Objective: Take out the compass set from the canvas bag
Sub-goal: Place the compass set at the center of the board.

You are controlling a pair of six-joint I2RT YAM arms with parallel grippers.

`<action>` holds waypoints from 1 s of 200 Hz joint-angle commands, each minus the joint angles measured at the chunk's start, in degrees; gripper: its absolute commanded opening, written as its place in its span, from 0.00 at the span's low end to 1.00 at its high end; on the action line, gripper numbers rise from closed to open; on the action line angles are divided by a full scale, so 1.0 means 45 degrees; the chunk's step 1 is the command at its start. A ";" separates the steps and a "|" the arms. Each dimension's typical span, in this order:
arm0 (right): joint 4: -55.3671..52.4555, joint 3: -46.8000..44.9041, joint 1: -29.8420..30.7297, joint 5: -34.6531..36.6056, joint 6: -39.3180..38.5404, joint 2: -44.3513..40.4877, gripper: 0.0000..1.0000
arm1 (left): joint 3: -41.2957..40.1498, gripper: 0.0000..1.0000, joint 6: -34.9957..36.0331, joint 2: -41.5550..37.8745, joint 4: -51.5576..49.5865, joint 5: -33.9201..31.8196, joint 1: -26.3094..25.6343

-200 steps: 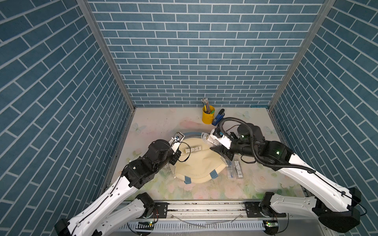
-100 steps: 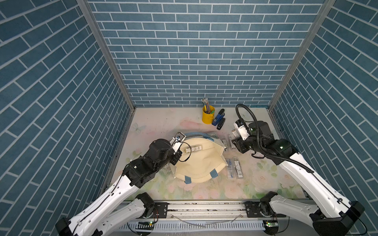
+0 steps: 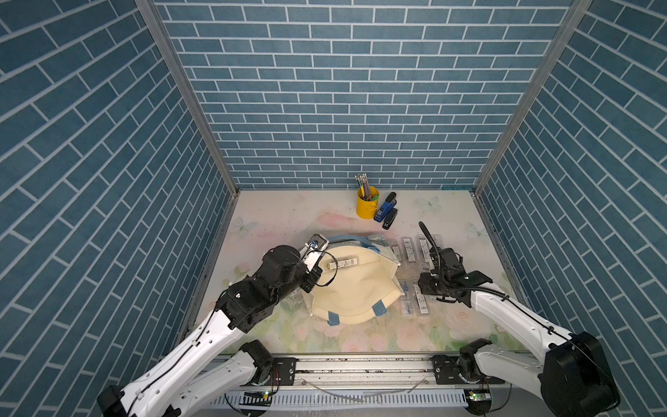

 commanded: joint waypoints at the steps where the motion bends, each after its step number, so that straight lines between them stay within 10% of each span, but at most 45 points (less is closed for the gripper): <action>1: 0.0808 -0.0467 -0.0411 0.0377 0.1176 -0.0205 0.26 | 0.0073 0.00 -0.0163 -0.0089 0.0806 0.0388 0.0054; 200: 0.0648 -0.0988 -0.1257 0.0057 0.1928 0.0378 0.61 | 0.0213 0.00 -0.0282 0.0201 0.0921 0.0867 0.0049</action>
